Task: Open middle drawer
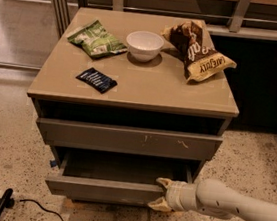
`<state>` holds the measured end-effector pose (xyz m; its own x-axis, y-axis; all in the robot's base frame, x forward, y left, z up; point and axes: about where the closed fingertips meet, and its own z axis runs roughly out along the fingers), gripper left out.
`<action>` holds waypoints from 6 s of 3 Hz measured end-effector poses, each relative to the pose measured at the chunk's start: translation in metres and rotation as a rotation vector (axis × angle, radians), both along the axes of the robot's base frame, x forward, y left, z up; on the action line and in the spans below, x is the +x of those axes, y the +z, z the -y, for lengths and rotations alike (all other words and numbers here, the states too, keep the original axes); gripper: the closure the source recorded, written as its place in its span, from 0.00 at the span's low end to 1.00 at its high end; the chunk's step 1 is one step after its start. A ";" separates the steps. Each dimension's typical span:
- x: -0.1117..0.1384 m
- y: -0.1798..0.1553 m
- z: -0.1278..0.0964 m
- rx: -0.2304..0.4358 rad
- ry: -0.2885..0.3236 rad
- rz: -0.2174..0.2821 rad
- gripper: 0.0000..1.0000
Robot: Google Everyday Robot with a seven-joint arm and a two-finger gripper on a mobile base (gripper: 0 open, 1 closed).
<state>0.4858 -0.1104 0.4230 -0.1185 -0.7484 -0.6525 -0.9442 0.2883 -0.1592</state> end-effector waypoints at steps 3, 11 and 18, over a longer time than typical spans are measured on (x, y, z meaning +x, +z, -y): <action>-0.028 0.012 0.015 0.069 -0.012 0.011 0.79; -0.046 0.010 0.029 0.085 -0.035 0.003 0.55; -0.079 0.011 0.036 0.094 -0.041 -0.013 0.27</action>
Offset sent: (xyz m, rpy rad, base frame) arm -0.0318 -0.0253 0.0166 0.0768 -0.0210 -0.0340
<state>0.4065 -0.1460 0.4344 -0.1568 -0.6785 -0.7177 -0.9329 0.3403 -0.1179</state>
